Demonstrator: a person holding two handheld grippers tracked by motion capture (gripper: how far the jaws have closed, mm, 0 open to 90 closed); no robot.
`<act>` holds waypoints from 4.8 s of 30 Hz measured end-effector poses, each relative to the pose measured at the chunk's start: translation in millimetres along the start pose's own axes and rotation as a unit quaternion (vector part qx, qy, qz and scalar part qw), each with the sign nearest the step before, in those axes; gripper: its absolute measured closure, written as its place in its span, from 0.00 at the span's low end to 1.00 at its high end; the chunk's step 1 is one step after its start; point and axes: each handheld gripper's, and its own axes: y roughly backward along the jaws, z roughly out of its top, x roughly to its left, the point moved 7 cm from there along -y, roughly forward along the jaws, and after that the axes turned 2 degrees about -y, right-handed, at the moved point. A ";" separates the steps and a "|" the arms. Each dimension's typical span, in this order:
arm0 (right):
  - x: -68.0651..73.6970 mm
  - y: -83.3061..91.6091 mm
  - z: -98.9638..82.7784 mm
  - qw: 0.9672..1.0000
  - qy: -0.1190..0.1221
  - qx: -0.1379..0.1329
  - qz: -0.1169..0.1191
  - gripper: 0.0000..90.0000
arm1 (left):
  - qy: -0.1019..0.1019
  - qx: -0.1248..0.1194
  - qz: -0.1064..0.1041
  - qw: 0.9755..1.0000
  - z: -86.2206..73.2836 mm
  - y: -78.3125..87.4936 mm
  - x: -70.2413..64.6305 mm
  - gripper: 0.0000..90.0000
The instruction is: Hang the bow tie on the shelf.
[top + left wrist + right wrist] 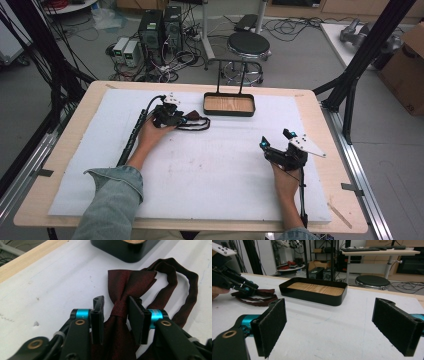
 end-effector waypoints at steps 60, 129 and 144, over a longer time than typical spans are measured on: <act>-2.3 -0.4 -1.6 1.000 -0.012 0.005 0.002 0.13 | 0.054 -0.230 -0.073 0.969 129.0 70.2 -0.2 0.85; -2.6 -1.0 -2.6 1.000 -0.018 0.008 0.006 0.13 | 0.154 -0.208 -0.040 0.965 134.9 34.7 41.0 0.84; -2.9 -1.2 -2.7 1.000 -0.017 0.008 0.006 0.13 | 0.157 -0.199 -0.043 0.967 127.5 28.6 40.9 0.83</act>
